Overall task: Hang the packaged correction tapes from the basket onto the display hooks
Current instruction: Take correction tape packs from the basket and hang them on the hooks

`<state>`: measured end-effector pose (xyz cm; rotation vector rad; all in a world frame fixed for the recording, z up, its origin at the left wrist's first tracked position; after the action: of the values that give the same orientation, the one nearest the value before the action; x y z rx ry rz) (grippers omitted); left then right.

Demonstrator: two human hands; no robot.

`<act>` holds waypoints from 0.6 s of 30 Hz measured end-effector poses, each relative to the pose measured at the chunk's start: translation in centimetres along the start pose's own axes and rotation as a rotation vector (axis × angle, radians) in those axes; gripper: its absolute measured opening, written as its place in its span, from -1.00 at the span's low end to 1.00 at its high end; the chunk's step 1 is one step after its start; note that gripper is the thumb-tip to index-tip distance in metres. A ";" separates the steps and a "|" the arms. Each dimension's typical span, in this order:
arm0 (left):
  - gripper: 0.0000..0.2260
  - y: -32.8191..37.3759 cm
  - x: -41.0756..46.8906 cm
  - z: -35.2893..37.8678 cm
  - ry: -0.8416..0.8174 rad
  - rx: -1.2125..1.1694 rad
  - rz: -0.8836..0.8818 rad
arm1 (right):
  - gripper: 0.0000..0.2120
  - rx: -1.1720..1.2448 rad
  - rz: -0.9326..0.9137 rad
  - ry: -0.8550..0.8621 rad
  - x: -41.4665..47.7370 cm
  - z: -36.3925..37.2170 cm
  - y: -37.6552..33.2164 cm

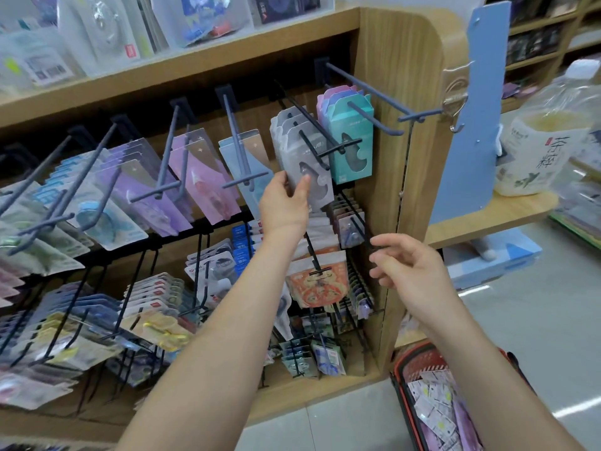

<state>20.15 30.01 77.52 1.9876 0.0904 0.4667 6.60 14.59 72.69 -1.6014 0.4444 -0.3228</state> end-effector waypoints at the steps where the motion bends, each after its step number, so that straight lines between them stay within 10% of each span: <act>1: -0.77 -0.2 -0.1 0.2 -0.001 0.003 -0.032 | -0.80 -0.001 0.003 0.001 -0.2 -0.1 0.0; 9: -0.50 -3.5 -7.0 -0.9 -0.308 0.274 -0.033 | -0.79 -0.003 0.036 0.109 -2.3 -1.6 1.1; 18: -0.84 -7.0 -14.5 -0.4 -0.688 0.115 0.200 | -0.77 -0.124 0.179 0.351 -8.2 -7.7 6.5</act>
<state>7.64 29.63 67.36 2.1764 -0.5239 -0.1201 -4.84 11.33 67.32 -1.6145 0.8861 -0.4488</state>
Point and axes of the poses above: each hand's wrist, its own x-axis towards the middle knuckle, its own z-axis out of the palm, y = z × x, the point moved 2 cm from there along x, towards the middle knuckle, and after that the axes turned 9 degrees about y, right-handed, at the moved point
